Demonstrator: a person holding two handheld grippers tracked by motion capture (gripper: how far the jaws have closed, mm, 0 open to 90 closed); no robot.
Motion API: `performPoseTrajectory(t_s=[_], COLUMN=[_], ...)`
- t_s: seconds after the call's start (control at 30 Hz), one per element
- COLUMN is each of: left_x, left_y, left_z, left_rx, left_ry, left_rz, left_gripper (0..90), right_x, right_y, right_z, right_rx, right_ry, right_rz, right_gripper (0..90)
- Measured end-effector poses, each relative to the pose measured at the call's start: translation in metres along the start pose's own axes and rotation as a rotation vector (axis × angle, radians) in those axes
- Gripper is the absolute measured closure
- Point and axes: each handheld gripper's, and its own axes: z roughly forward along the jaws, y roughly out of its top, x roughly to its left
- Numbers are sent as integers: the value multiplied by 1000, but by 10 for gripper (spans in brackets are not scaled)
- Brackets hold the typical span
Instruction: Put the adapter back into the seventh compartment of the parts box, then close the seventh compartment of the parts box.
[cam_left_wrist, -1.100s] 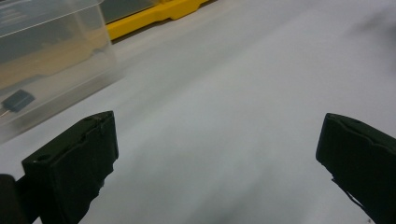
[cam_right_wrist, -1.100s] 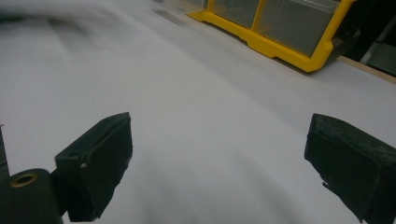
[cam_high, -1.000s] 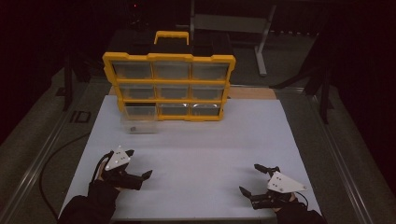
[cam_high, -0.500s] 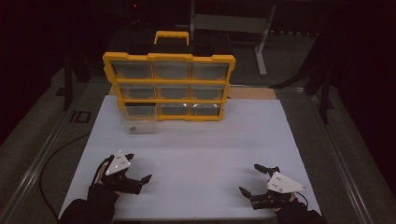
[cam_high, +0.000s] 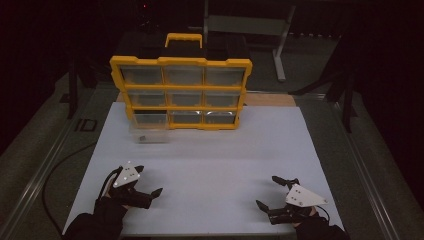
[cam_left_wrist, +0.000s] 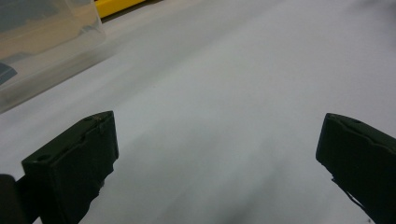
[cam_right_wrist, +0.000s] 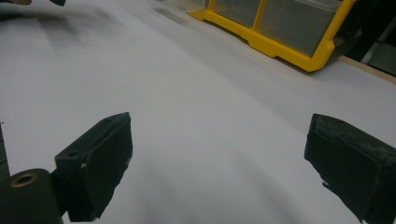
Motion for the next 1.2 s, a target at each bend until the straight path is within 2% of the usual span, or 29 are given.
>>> performPoseTrajectory(t_s=[0.23, 0.43, 0.6, 0.8, 0.9, 1.03, 1.07, 1.13, 1.2], left_x=[-2, -2, -3, -3, -2, -2, -1, -1, -2], left_y=[0, 3, 5, 9, 12, 16, 19, 20, 22], left_z=[0, -3, -3, -6, -10, -14, -15, -16, -17], left_rx=[2, -11, 0, -8, -16, -23, -31, -38, -42], left_ry=[-4, 7, 21, 38, 48, 94, 119, 124, 146], left_rz=[11, 5, 8, -12, -42, -45, -60, -61, -63], left_gripper=[0, 0, 0, 0, 0, 0, 0, 0, 0], right_x=[0, 0, 0, 1, 1, 0, 0, 0, 0], right_y=[0, 0, 0, 0, 0, 0, 0, 1, 1], right_z=[0, 0, 1, 1, 1, 1, 1, 1, 1], right_rx=[1, 2, 3, 4, 1, 1, 2, 1, 2], right_ry=[2, 2, 2, 2, 1, 1, 1, 1, 2], right_rz=[2, 2, 1, 2, 3, 5, 3, 2, 3], right_gripper=[78, 78, 78, 78, 78, 78, 78, 78, 78])
